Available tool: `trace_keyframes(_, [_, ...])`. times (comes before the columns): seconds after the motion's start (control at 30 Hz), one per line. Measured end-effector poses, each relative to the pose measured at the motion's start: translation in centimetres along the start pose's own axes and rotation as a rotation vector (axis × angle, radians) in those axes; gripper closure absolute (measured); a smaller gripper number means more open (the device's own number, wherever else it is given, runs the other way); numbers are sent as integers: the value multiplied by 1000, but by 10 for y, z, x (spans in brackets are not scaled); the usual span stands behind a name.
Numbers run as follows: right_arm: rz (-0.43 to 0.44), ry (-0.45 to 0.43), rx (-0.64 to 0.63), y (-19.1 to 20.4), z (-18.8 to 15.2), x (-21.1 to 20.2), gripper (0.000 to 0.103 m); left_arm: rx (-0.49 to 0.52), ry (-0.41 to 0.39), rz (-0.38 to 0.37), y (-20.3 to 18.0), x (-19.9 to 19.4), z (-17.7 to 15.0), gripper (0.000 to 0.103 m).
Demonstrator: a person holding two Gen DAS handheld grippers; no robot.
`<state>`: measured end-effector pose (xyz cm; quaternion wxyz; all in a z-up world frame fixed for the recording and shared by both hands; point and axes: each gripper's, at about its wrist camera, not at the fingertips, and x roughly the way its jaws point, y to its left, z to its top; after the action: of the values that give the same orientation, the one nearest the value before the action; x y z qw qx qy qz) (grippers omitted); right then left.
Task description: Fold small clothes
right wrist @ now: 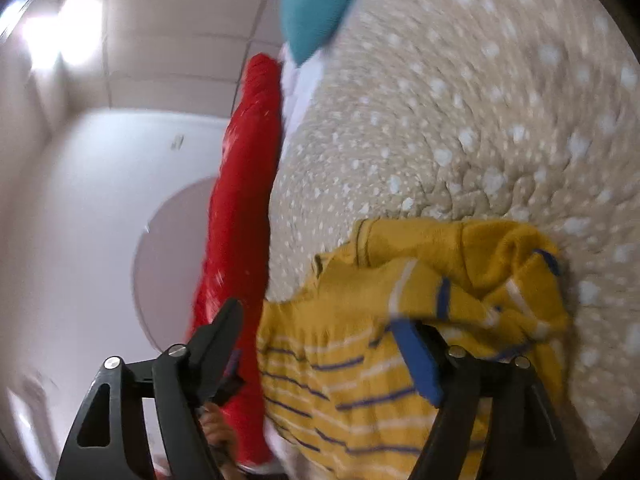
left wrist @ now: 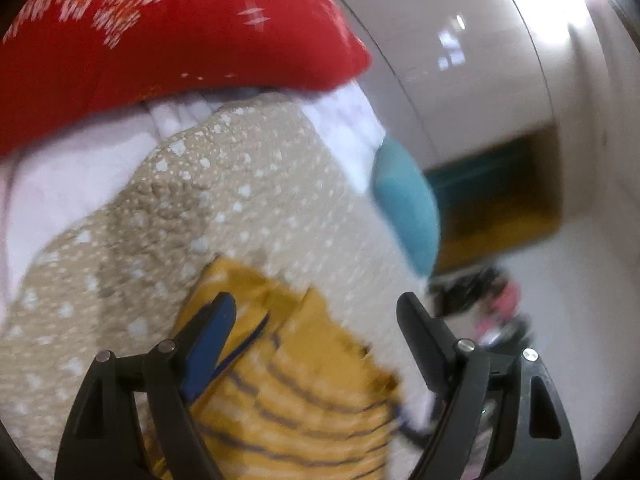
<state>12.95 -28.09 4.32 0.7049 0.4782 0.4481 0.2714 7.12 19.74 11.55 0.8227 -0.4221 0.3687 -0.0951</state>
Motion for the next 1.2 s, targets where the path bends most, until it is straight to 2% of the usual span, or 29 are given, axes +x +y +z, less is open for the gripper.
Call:
trace_keyframes(0.07, [-27,18,-80,12,-11,-13,20,119,40,44,-15,3,-16,22])
trace_keyframes(0.17, [-133,10,-254,35,-34,-23,24,292,118,89,-27,17,-48,21])
trace_keyframes(0.23, [-196,8,-374,47,-46,-23,47,387,149,156,-32,35,-62,21])
trace_keyframes(0.3, [-246,60,-494,59,-56,-5,58,459,156,252,-31,56,-70,21])
trace_keyframes(0.33, [-282,86,-544,63,-60,8,63,464,149,280,-27,62,-71,21])
trace_keyframes(0.37, [-356,98,-605,66,-61,22,64,445,142,304,-20,69,-68,21])
trace_keyframes(0.47, [-544,114,-693,55,-47,61,68,347,138,290,5,83,-56,21])
trace_keyframes(0.5, [-598,99,-694,49,-38,68,68,335,136,282,9,85,-53,21])
trace_keyframes(0.53, [-637,79,-681,42,-27,74,73,325,130,264,13,87,-50,21])
trace_keyframes(0.57, [-645,65,-638,32,-13,77,76,317,122,247,16,88,-47,21])
trace_keyframes(0.67, [-528,23,-413,2,28,73,80,256,126,195,28,91,-36,21])
trace_keyframes(0.77, [-445,-22,-272,-9,42,54,78,142,128,122,43,82,-22,21])
trace_keyframes(0.8, [-431,-43,-243,-11,44,42,76,106,112,136,48,76,-17,21])
trace_keyframes(0.83, [-432,-64,-227,-12,45,31,65,79,91,184,55,70,-12,21])
trace_keyframes(0.87, [-439,-92,-212,-13,43,12,59,61,69,247,63,62,-8,21])
trace_keyframes(0.9, [-428,-101,-211,-13,41,-4,56,48,55,279,70,55,-7,21])
trace_keyframes(1.0, [-412,-94,-261,-8,23,-44,54,36,50,268,83,31,-11,21])
trace_keyframes(1.13, [-424,-66,-360,-5,-28,-98,51,157,43,290,65,-1,-40,21])
trace_keyframes(1.2, [-420,-75,-391,-2,-49,-112,51,230,46,313,53,-12,-58,21])
